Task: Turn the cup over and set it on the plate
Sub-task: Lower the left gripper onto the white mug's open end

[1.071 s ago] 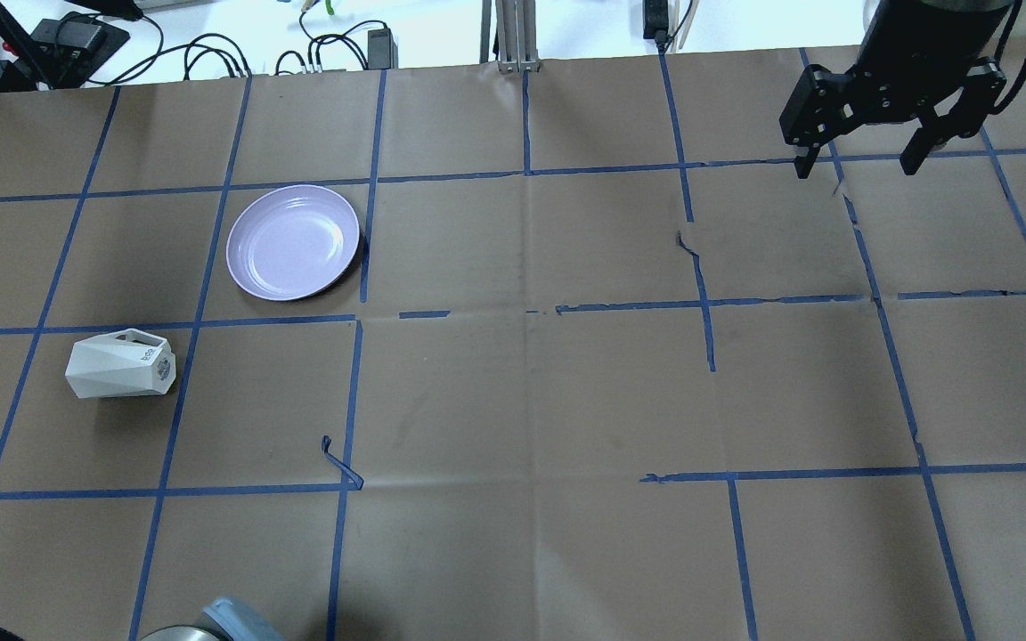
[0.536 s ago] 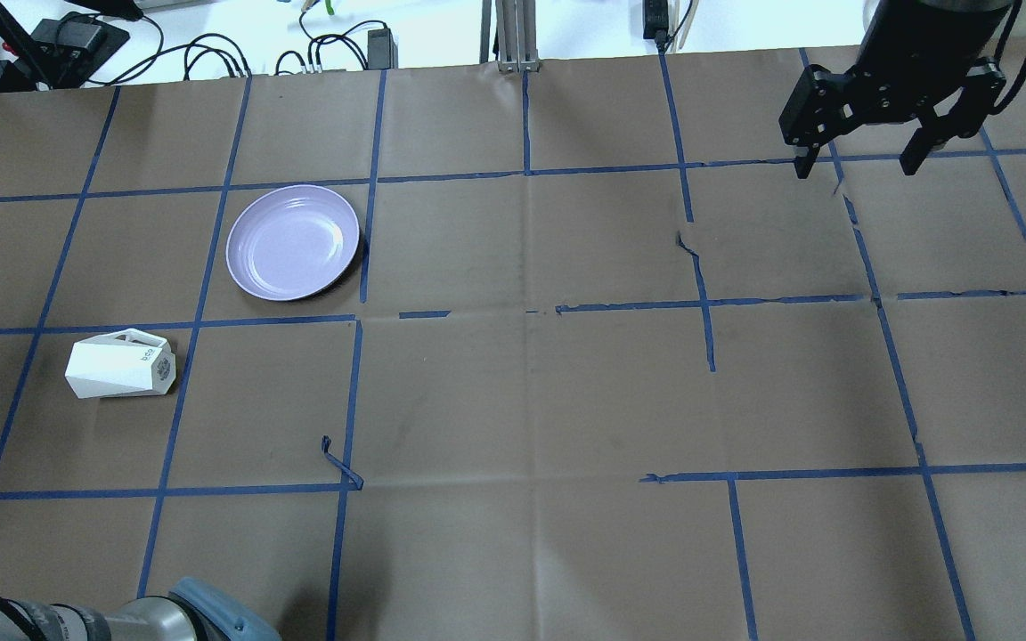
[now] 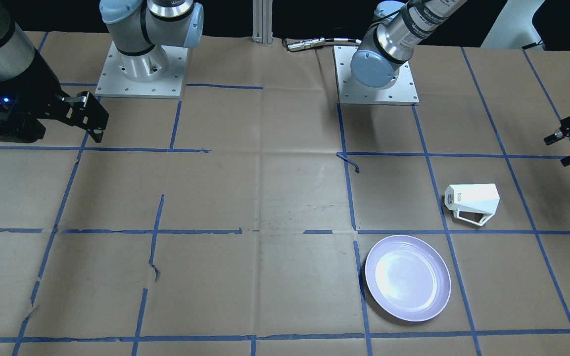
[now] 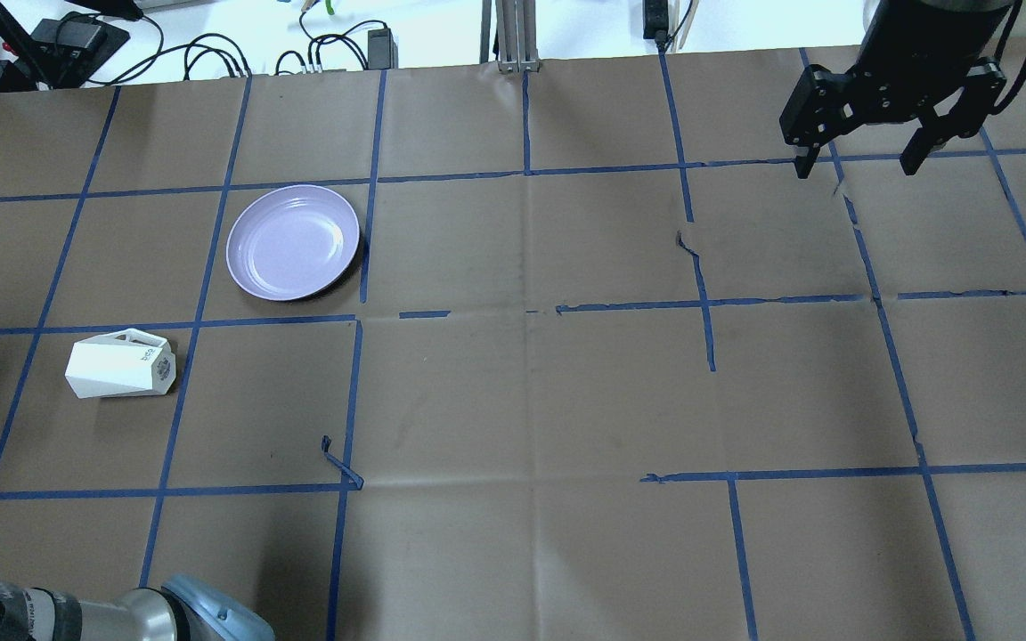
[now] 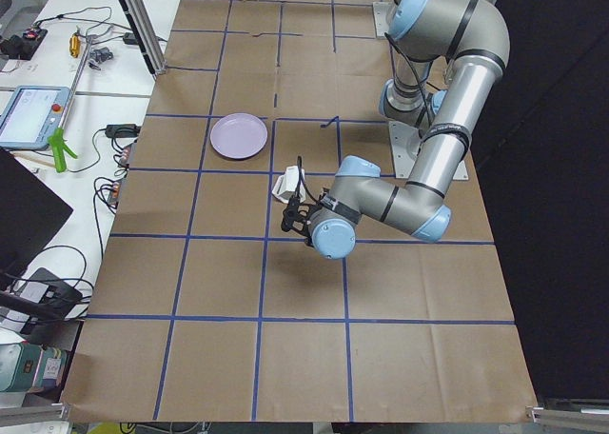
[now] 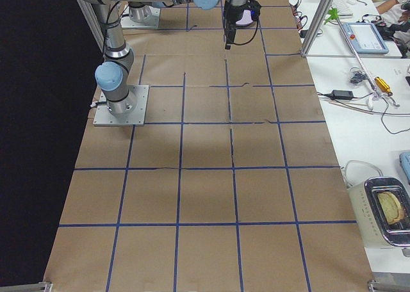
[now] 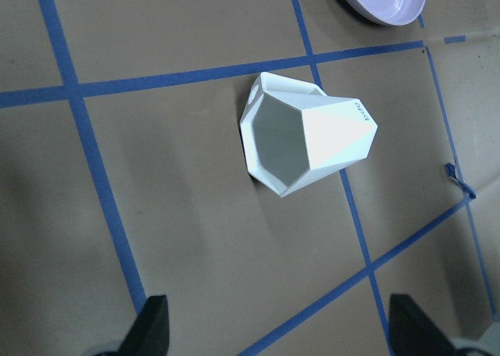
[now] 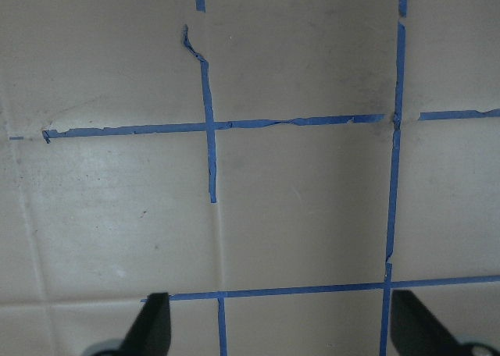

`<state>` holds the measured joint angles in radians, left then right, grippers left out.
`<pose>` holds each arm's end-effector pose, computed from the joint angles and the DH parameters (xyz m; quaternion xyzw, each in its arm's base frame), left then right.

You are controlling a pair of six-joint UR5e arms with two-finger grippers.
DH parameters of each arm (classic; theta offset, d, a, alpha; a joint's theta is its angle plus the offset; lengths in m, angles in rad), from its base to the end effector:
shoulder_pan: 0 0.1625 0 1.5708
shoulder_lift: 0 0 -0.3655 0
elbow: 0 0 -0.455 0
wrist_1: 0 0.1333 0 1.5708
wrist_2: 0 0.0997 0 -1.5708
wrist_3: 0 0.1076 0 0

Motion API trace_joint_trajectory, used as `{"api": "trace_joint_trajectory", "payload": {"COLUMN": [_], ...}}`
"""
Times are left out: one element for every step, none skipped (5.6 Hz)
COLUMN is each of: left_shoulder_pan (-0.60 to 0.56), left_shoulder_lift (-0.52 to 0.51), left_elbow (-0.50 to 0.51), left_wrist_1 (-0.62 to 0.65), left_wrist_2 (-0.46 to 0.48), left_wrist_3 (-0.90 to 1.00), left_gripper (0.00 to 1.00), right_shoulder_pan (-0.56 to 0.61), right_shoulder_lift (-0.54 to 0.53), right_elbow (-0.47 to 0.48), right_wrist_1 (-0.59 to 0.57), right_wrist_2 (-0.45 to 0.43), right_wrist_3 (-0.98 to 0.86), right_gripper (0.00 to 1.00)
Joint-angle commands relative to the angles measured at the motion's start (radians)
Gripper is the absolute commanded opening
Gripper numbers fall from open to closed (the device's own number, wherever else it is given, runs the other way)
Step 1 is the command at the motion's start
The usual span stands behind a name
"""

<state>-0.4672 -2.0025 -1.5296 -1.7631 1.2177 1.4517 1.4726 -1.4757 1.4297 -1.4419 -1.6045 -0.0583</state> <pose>0.4601 -0.4231 0.1821 -0.1136 -0.9374 0.0793 0.3194 0.0722 -0.5896 0.4318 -0.0192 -0.9988 -0.0426 0.0135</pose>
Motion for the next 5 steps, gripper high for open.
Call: {"api": "trace_joint_trajectory", "payload": {"left_shoulder_pan": [-0.022, -0.033, -0.077, -0.091, -0.096], "left_shoulder_lift": [-0.094, -0.132, -0.154, -0.174, -0.197], "left_elbow": [0.005, 0.005, 0.005, 0.000, -0.007], "left_wrist_1": [-0.031, -0.035, -0.041, -0.074, -0.110], "left_wrist_2": [-0.079, -0.137, -0.167, -0.168, -0.222], "left_wrist_3": [-0.036, -0.040, -0.056, -0.056, -0.045], "left_gripper": [0.98, 0.98, 0.98, 0.98, 0.98], "right_shoulder_pan": [0.000, 0.000, 0.000, 0.000, 0.000], "right_shoulder_lift": [0.000, 0.000, 0.000, 0.000, 0.000], "right_elbow": [0.000, 0.000, 0.000, 0.000, 0.000], "right_wrist_1": [0.000, 0.000, 0.000, 0.000, 0.000], "right_wrist_2": [0.000, 0.000, 0.000, 0.000, 0.000], "right_wrist_3": [0.000, 0.000, 0.000, 0.000, 0.000], "right_gripper": [1.00, 1.00, 1.00, 1.00, 1.00]}}
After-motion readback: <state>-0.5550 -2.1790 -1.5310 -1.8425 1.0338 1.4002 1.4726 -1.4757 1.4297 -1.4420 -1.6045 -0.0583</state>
